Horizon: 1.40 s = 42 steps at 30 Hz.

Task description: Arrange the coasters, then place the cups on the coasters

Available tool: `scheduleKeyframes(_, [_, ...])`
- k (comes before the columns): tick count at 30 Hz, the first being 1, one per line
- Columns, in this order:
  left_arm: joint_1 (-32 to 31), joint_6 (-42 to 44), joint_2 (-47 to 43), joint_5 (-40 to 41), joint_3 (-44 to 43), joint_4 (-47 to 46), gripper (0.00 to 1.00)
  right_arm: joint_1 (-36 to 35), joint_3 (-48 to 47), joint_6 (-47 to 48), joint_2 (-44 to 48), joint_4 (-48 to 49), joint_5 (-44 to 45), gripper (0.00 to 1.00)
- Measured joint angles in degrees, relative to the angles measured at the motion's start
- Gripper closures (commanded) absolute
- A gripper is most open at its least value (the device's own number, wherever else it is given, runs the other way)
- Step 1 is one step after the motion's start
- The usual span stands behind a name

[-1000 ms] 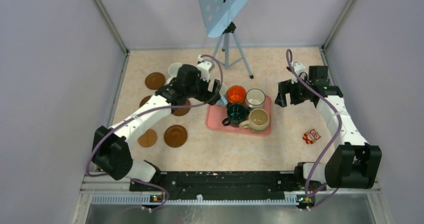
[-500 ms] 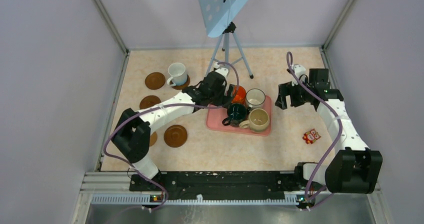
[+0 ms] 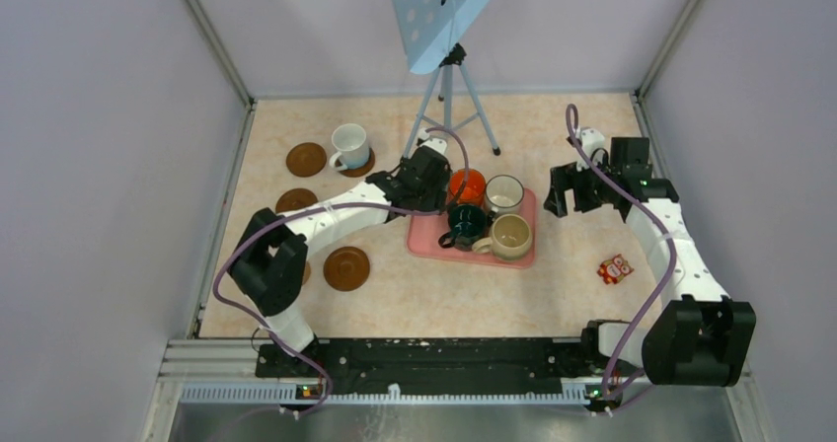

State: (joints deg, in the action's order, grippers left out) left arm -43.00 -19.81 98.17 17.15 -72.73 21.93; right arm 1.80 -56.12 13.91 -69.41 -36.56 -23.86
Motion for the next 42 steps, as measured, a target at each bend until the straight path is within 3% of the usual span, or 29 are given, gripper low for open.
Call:
scheduleKeyframes(5, [0.2, 0.5, -0.7, 0.5, 2.7, 0.5, 0.46, 0.0, 0.1, 0.0, 0.0, 0.2, 0.0, 0.16])
scheduleKeyframes(29, [4.8, 9.6, 2.0, -6.9, 3.0, -2.5, 0.53, 0.0, 0.3, 0.6, 0.0, 0.3, 0.0, 0.16])
scheduleKeyframes(33, [5.2, 10.3, 3.0, -7.9, 3.0, -3.0, 0.63, 0.0, 0.3, 0.7, 0.0, 0.3, 0.0, 0.16])
scheduleKeyframes(40, [5.6, 12.6, 3.6, -10.1, 2.8, -3.5, 0.99, 0.0, 0.3, 0.7, 0.0, 0.3, 0.0, 0.16])
scheduleKeyframes(42, [5.7, 13.2, 3.6, -10.5, 2.8, -3.5, 1.00, 0.0, 0.3, 0.9, 0.0, 0.2, 0.0, 0.16])
